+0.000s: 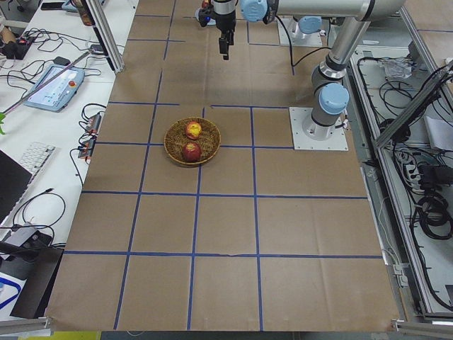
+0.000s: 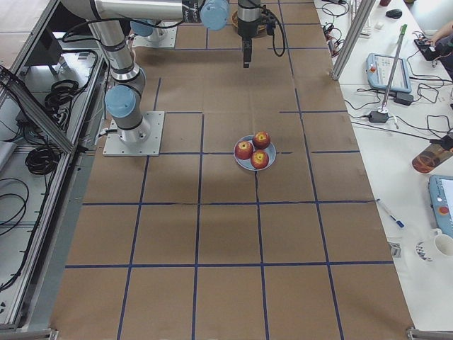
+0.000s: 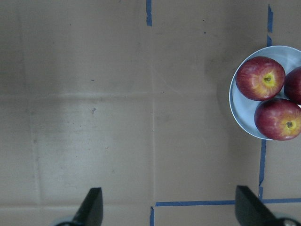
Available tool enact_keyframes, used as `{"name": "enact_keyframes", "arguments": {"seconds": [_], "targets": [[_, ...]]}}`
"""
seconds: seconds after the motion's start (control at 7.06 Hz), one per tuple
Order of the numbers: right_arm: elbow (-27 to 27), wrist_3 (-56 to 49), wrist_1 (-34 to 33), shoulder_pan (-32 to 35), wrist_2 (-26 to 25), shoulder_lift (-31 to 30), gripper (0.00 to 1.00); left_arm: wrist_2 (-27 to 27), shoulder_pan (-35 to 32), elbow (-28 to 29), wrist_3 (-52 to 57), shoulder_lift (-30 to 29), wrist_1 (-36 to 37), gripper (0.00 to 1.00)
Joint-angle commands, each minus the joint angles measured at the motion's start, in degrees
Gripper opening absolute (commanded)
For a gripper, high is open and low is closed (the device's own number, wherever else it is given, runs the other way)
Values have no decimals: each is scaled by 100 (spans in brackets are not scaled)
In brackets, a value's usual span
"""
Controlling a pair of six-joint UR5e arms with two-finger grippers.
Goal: Transfer apple from basket to plate
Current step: 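Lower the left gripper toward the yellow-topped red apple in the basket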
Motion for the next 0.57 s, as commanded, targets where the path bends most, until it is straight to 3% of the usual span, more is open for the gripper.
{"name": "enact_keyframes", "arguments": {"seconds": [0.0,0.43], "targets": [[0,-4,0,0,0,-3,100,17,-7,66,23,33,-28,99],[0,5,0,0,0,-3,100,26,10,198,14,42,-187,99]]}}
